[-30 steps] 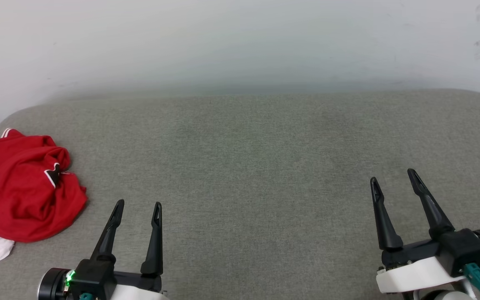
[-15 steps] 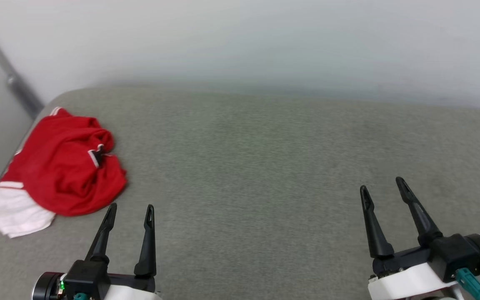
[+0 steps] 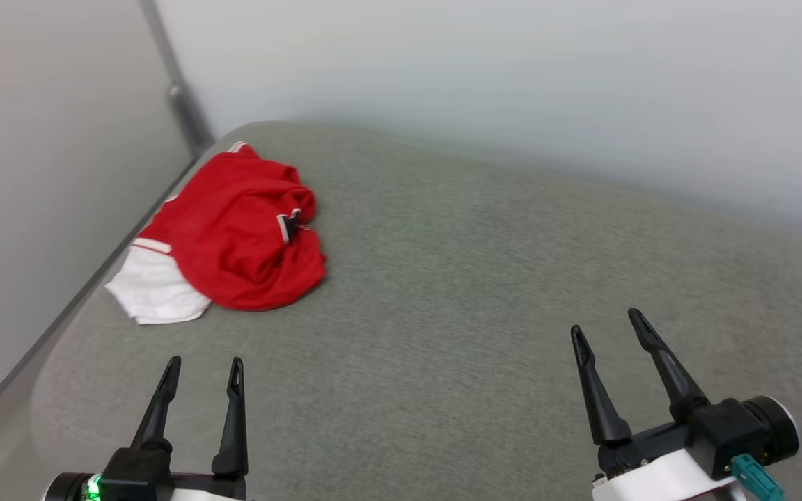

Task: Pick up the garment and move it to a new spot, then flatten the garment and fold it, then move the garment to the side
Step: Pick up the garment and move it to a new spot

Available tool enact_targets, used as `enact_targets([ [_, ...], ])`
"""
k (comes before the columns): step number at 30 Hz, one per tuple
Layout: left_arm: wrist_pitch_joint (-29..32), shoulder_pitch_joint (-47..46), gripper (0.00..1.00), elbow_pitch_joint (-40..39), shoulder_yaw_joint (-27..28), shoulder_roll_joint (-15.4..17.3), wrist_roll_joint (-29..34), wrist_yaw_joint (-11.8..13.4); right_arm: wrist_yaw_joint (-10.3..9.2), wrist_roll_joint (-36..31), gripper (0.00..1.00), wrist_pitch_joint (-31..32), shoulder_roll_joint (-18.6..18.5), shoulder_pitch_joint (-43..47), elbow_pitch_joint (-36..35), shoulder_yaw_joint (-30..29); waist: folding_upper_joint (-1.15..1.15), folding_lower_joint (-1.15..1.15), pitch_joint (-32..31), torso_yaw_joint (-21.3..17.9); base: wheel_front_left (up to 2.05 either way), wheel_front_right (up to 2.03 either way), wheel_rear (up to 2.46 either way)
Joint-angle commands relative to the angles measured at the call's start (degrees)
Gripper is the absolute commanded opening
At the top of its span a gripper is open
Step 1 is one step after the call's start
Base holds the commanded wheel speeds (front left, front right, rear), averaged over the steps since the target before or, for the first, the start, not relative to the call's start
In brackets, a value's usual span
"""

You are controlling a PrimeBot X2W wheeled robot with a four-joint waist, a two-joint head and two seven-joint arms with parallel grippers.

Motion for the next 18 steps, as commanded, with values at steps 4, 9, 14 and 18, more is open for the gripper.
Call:
enact_targets([
  [4, -0.16, 0.85, 1.00, -0.45, 0.22, -0.08, 0.78, -0.16, -0.02, 0.45, 1.00, -0.12, 0.01, 0.74, 0.34, 0.96, 0.00, 0.00, -0.58, 4.95, 0.00, 0.00, 0.00],
  [9, -0.16, 1.45, 1.00, -0.72, 0.51, -0.08, 1.41, -0.28, -0.02, 0.73, 1.00, -0.12, 0.00, 0.61, 0.55, 1.65, 0.00, 0.00, -0.72, 7.15, 0.00, 0.00, 0.00],
  [14, -0.16, 1.56, 1.00, -1.07, 1.33, -0.08, -0.03, 0.57, -0.02, 0.62, 1.00, -0.12, 0.00, -0.73, 1.12, 2.86, 0.00, 0.00, -0.02, 7.82, 0.00, 0.00, 0.00],
  [18, -0.16, 1.31, 1.00, -1.08, 1.78, -0.08, -0.35, 0.24, -0.02, 0.54, 1.00, -0.12, 0.00, -1.18, 1.25, 3.12, 0.00, 0.00, 0.30, 8.00, 0.00, 0.00, 0.00],
])
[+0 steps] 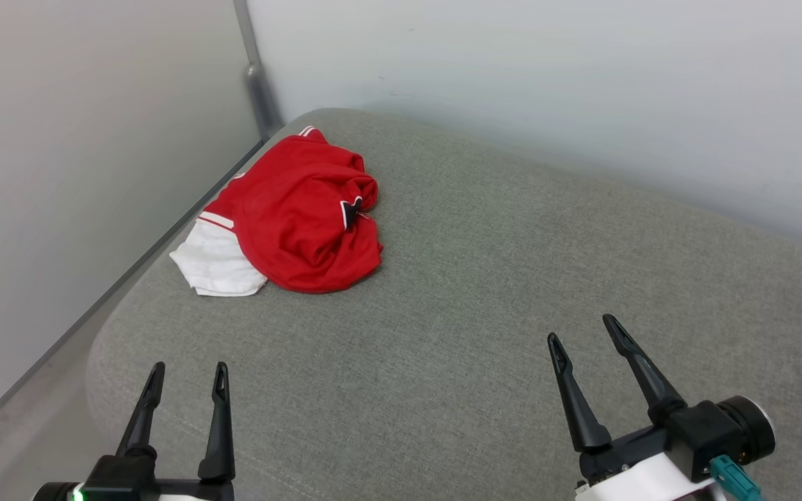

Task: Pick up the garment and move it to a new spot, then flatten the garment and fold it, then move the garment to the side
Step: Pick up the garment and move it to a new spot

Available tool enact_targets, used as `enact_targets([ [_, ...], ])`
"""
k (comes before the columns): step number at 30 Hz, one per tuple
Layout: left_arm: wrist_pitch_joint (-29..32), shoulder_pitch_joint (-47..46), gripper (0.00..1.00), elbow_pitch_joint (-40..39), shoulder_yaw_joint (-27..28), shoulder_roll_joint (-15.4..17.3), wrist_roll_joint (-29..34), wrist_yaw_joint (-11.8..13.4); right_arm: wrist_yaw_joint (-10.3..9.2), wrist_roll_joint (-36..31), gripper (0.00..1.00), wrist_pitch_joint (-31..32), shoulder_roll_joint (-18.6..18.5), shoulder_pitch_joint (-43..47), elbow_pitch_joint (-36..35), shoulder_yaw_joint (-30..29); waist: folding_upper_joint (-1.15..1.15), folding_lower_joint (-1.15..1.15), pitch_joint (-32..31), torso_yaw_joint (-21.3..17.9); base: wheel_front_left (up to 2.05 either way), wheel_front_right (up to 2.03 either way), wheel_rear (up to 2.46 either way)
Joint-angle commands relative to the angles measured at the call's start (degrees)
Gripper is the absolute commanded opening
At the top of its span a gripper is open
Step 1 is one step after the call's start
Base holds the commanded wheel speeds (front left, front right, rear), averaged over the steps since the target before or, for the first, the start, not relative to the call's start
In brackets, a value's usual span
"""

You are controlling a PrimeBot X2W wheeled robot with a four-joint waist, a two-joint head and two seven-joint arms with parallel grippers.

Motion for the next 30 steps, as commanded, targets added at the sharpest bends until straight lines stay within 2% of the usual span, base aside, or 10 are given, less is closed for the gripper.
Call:
enact_targets([
  [1, -0.16, 0.02, 1.00, -0.10, 0.21, -0.08, -0.29, -0.30, -0.02, 0.00, 1.00, -0.12, -0.01, -0.90, 0.11, 0.02, 0.00, 0.00, 0.17, 0.07, 0.00, 0.00, 0.00],
  [9, -0.16, -1.10, 1.00, 0.23, 0.95, -0.08, -1.87, -1.00, -0.02, -0.30, 1.00, -0.12, -0.01, -0.47, -0.55, -0.65, 0.00, 0.00, 1.06, -0.18, 0.00, 0.00, 0.00],
  [15, -0.15, -4.30, 1.00, 0.90, 2.00, -0.07, -3.38, -2.26, -0.02, -3.09, 1.00, -0.13, -0.04, -2.58, -1.94, -0.86, 0.00, 0.00, 6.18, -3.04, 0.00, 0.00, 0.00],
  [16, -0.16, -8.30, 1.00, 2.53, 1.95, 2.02, -3.93, -2.96, -0.02, -4.38, 1.00, -0.12, -0.79, -4.22, -2.81, -1.05, 0.00, 0.00, 10.01, -4.98, 0.00, 0.00, 0.00],
  [19, -0.15, -13.06, 1.00, 4.58, 1.54, 5.08, -6.24, -3.26, -0.02, -5.28, 1.00, -0.12, -1.95, -5.88, -3.89, -1.10, 0.00, 0.00, 14.18, -6.83, 0.00, 0.00, 0.00],
  [21, -0.16, -16.86, 1.00, 6.47, -0.53, 8.93, -8.69, -3.33, -0.02, -5.71, 1.00, -0.13, -2.90, -7.07, -4.69, -1.24, 0.00, 0.00, 17.01, -7.97, 0.00, 0.00, 0.00],
  [25, -0.15, -25.65, 1.00, 11.71, -6.10, 18.99, -15.33, -3.32, -0.02, -6.28, 1.00, -0.12, -4.45, -9.31, -6.45, -1.48, 0.00, 0.00, 22.58, -10.24, 0.00, 0.00, 0.00],
  [26, -0.15, -25.65, 1.00, 11.71, -6.10, 18.99, -15.33, -3.32, -0.02, -6.28, 1.00, -0.12, -4.45, -9.31, -6.45, -1.48, 0.00, 0.00, 22.58, -10.24, 0.00, 0.00, 0.00],
  [30, 3.41, -35.08, 1.00, 16.78, -12.39, 29.96, -24.41, -3.32, -0.02, -7.58, 1.00, -0.12, -6.33, -10.82, -7.66, -1.30, 0.00, 0.00, 27.51, -12.44, 0.00, 0.00, 0.00],
])
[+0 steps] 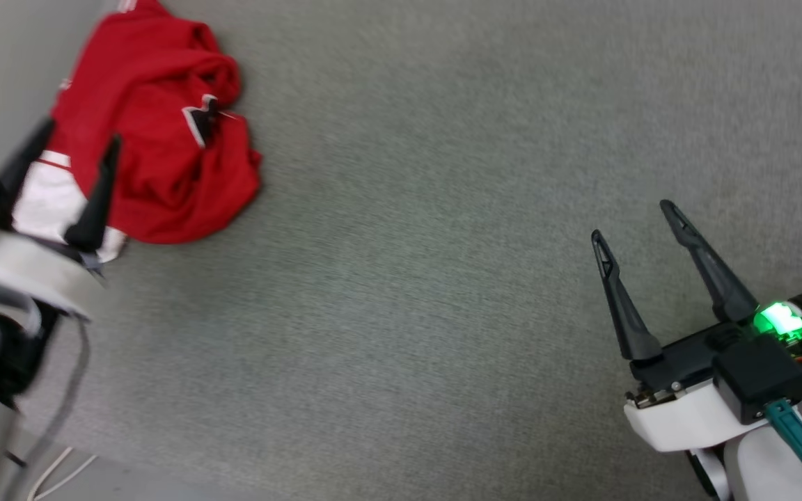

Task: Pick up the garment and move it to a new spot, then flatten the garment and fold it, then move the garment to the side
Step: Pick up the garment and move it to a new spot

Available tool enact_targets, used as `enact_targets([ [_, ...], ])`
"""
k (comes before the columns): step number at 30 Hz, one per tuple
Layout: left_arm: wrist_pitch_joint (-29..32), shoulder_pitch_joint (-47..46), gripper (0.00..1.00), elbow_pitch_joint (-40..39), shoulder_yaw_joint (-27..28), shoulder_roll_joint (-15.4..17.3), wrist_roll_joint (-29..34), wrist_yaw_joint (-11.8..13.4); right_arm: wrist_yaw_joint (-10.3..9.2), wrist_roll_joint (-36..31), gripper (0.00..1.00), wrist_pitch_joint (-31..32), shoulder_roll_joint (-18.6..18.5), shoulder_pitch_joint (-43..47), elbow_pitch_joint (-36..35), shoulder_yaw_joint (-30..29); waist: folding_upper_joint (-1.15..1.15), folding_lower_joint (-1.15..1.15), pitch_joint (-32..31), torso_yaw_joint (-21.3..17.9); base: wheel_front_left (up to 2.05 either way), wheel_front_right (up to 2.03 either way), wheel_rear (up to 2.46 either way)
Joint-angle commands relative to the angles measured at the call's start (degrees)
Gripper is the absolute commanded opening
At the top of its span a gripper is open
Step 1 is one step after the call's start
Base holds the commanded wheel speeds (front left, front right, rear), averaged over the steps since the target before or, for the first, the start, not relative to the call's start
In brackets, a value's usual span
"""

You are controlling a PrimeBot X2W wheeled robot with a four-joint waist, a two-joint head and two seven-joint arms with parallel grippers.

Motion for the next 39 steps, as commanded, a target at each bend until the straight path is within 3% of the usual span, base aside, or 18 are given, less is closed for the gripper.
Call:
enact_targets([
  [1, 1.87, -3.35, 1.00, 1.03, -2.09, 2.70, -2.94, -0.03, -0.02, -0.30, 1.00, -0.13, -0.76, -1.19, -0.50, -0.20, 0.00, -0.02, 5.77, -3.83, 0.00, 0.00, 0.00],
  [6, 13.52, -13.87, 1.00, 5.04, -10.05, 13.13, -18.06, -0.03, -0.02, -0.60, 1.00, -0.14, -1.85, -2.53, -1.81, -1.39, 0.00, -0.02, 10.05, -6.30, 0.00, 0.00, 0.00],
  [10, 27.06, -18.97, 1.00, 7.92, -13.50, 17.03, -32.18, -0.04, -0.02, -0.83, 1.00, -0.14, -1.51, -2.92, -2.68, -1.66, 0.00, -0.02, 12.46, -8.00, 0.00, 0.00, 0.00],
  [13, 35.52, -22.29, 1.00, 9.61, -14.56, 19.91, -38.43, -0.04, -0.02, -0.91, 1.00, -0.13, -1.19, -2.90, -3.08, -1.48, 0.00, -0.02, 13.94, -9.11, 0.00, 0.00, 0.00],
  [20, 42.03, -26.40, 1.00, 16.68, -16.79, 21.15, -40.28, -0.04, -0.02, -1.20, 1.00, -0.10, -0.66, -3.04, -3.43, -1.41, 0.00, -0.02, 16.69, -11.14, 0.00, 0.00, 0.00],
  [27, 43.88, -27.01, 1.00, 22.46, -20.24, 17.41, -40.19, 0.07, -0.03, -1.44, 1.00, 0.06, -0.69, -2.99, -3.16, -2.00, 0.00, -0.02, 17.67, -11.52, 0.00, 0.00, 0.00],
  [28, 43.46, -26.95, 0.45, 23.03, -20.56, 17.06, -40.17, 0.07, -0.03, -1.49, 1.00, 0.06, -0.56, -2.94, -3.04, -2.01, 0.00, -0.02, 17.44, -11.49, 0.00, 0.00, 0.00],
  [29, 42.86, -26.90, 0.00, 23.33, -20.96, 16.91, -39.84, 0.07, -0.03, -1.53, 1.00, 0.06, -0.44, -2.85, -2.92, -1.96, 0.00, -0.02, 17.12, -11.48, 0.00, 0.00, 0.00],
  [35, 36.63, -25.85, 0.00, 23.68, -22.74, 17.62, -38.55, 0.02, -0.02, -1.14, 1.00, -0.09, 0.07, -2.77, -2.17, -1.55, 0.00, -0.02, 13.25, -11.64, 0.00, 0.00, 0.00],
  [39, 27.78, -25.81, 0.00, 22.53, -23.57, 19.16, -36.78, 0.02, -0.02, -0.50, 1.00, -0.13, 0.55, -2.36, -0.82, -1.32, 0.00, -0.02, 9.31, -11.94, 0.00, 0.00, 0.00],
])
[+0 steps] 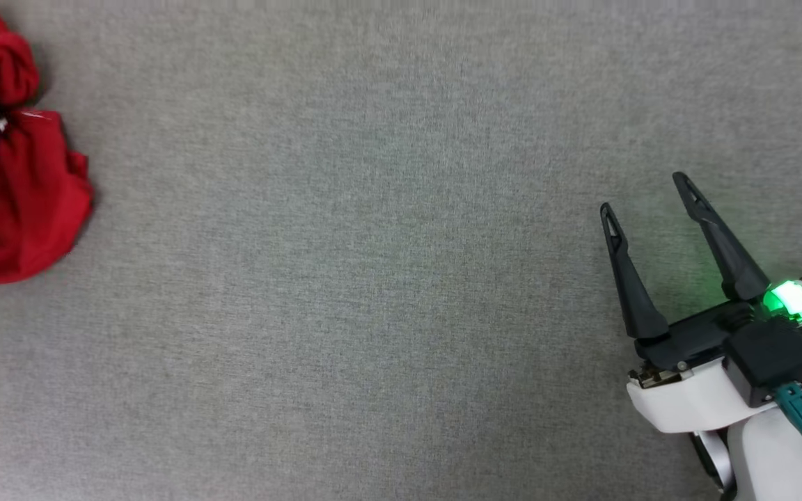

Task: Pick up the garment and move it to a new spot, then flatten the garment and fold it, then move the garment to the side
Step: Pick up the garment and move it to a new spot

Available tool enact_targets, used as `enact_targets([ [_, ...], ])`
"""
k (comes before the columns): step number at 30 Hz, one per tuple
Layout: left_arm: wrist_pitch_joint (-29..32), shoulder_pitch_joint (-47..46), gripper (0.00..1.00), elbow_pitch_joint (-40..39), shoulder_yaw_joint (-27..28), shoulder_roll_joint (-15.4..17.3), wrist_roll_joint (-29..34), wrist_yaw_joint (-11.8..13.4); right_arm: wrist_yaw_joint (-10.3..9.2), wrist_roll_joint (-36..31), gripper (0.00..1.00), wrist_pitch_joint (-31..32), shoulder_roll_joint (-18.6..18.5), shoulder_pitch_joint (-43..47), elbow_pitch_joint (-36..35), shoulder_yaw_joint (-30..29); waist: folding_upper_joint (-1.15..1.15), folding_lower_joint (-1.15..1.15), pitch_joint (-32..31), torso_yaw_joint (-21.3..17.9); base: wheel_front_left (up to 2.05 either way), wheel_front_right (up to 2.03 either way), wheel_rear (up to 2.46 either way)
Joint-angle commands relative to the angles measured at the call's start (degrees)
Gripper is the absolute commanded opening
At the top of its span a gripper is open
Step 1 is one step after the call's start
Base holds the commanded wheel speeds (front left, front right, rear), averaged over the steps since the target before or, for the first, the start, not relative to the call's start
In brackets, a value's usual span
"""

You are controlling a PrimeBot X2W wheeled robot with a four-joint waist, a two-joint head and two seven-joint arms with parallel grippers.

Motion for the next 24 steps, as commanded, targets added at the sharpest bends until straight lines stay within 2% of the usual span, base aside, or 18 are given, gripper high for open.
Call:
enact_targets([
  [1, -3.72, 0.45, 0.00, 0.20, 0.09, 0.26, 0.39, 0.09, -0.04, 0.34, 1.00, -0.12, 0.56, 0.64, 0.71, 0.13, 0.00, 0.00, -3.57, -0.38, 0.00, 0.00, 0.00],
  [7, -17.29, 1.66, 0.00, -1.60, -2.35, -0.09, 3.80, 0.09, -0.04, 1.07, 1.00, -0.12, 2.48, 2.25, 2.58, 0.82, 0.00, 0.00, -11.74, -1.47, 0.00, 0.00, 0.00],
  [11, -23.74, 2.33, 0.00, -3.82, -4.09, -0.59, 6.07, 0.09, -0.04, 1.72, 1.00, -0.12, 3.56, 3.98, 3.70, 0.70, 0.00, 0.00, -16.98, -2.52, 0.00, 0.00, 0.00],
  [14, -28.29, 2.30, 0.00, -5.47, -4.00, -2.13, 7.35, 0.19, -0.04, 2.22, 1.00, -0.12, 4.16, 5.40, 4.29, -0.16, 0.00, 0.00, -20.24, -3.18, 0.00, 0.00, 0.00],
  [18, -30.62, 2.83, 0.00, -9.49, -4.75, -5.35, 9.21, 1.25, -0.04, 2.44, 1.00, -0.13, 4.76, 7.02, 4.79, -0.63, 0.00, 0.00, -23.58, -4.56, 0.00, 0.00, 0.00],
  [24, -31.44, 3.34, 0.00, -19.38, -6.10, -10.51, 11.72, 6.07, -0.04, 2.64, 1.00, -0.13, 5.30, 8.61, 4.65, -1.43, 0.00, 0.00, -26.53, -7.68, 0.00, 0.00, 0.00],
])
